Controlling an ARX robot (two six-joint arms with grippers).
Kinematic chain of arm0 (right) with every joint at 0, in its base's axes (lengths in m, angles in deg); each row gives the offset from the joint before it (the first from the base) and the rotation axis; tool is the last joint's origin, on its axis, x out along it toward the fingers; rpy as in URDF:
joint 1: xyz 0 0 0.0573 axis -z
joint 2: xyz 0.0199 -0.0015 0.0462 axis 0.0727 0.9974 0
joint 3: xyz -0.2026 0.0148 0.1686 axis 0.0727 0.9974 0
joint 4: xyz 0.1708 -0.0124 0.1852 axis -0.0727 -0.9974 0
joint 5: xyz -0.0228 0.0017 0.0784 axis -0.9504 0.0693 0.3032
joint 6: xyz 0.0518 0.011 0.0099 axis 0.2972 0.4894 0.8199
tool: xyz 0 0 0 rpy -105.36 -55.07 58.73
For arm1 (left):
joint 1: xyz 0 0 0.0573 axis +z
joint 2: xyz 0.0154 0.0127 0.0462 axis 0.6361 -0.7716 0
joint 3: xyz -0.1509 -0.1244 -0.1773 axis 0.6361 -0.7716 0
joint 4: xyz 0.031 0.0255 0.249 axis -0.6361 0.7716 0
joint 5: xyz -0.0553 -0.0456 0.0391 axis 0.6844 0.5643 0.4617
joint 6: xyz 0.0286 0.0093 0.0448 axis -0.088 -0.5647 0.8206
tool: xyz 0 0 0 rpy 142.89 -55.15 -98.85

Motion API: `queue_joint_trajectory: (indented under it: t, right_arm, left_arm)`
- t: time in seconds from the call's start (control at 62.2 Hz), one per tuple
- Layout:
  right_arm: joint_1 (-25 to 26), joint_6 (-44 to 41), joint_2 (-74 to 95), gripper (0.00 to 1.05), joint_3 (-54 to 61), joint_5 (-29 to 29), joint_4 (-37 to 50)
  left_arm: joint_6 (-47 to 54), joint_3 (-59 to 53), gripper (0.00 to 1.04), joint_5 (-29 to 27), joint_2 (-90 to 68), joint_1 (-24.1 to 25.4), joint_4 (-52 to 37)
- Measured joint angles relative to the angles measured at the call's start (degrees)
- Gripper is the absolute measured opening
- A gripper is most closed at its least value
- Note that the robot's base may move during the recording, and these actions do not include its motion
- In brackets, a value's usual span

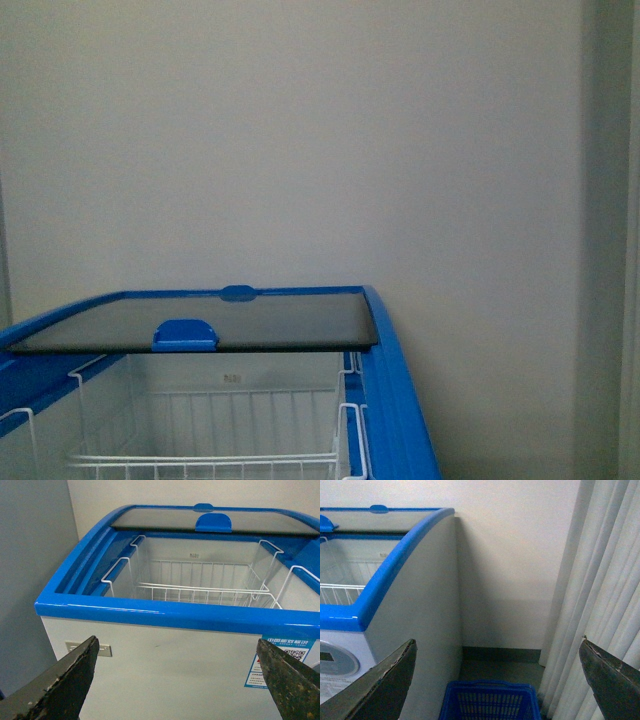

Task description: Put drink in fridge

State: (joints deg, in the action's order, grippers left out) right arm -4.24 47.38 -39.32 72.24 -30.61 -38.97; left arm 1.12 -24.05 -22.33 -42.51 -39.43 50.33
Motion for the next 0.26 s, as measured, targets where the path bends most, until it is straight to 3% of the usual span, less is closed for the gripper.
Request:
queue_joint_trajectory:
  t: [0.257]
  right_arm:
    - [0.00, 0.00, 0.00, 0.97, 0.00, 0.00, 0.00]
  left_arm:
    - [0.00, 0.00, 0.97, 0.00, 0.00, 0.00, 0.00]
